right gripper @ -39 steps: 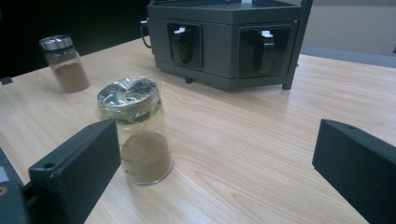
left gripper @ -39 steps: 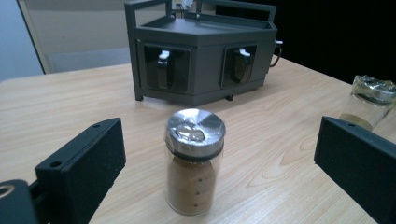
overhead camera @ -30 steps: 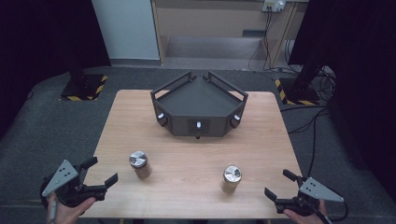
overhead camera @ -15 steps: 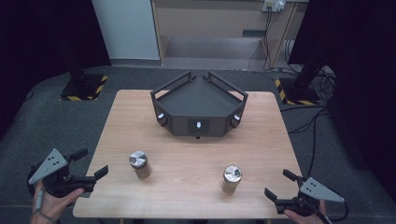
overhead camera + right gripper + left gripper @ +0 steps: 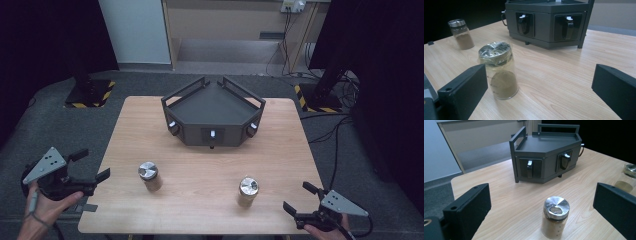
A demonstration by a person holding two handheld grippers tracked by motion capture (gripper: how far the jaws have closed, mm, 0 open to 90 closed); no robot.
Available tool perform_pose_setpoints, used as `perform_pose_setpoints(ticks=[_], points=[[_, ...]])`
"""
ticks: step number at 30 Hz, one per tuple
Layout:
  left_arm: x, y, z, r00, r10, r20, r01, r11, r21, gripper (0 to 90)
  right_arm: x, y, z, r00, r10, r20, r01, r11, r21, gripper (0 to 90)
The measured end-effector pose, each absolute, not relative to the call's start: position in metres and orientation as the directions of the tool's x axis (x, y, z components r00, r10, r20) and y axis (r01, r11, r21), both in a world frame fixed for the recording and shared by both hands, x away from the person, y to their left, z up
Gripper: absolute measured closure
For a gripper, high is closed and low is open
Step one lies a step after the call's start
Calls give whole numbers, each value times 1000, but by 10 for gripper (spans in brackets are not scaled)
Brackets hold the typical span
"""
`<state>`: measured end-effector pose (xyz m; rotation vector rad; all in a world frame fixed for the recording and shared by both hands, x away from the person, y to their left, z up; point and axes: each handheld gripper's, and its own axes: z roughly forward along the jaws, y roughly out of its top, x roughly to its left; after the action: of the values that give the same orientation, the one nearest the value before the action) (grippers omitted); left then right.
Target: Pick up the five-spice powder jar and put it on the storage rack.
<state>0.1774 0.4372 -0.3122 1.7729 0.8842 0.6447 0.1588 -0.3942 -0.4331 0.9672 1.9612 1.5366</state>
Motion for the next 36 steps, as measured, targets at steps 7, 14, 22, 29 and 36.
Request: perform_pose_setpoints(ticks=[7,14,22,29,36], points=[[186,436,-309,601,799,39,289,-262,921,5,158,-394,-433,-642,764,61,241,126,962,8],[198,431,-308,626,779,43,313,-302,900,10,158,-394,-433,-642,765,61,242,126,962,8],[225,418,-314,665,746,25,363,-352,863,18,158,-394,-433,-640,767,58,238,126,963,9],[247,406,-323,694,720,8,392,-388,834,21,157,-394,-433,-636,770,58,235,122,964,10],[266,393,-335,730,684,-2,403,-428,809,33,156,-395,-434,-636,770,55,229,120,966,14]])
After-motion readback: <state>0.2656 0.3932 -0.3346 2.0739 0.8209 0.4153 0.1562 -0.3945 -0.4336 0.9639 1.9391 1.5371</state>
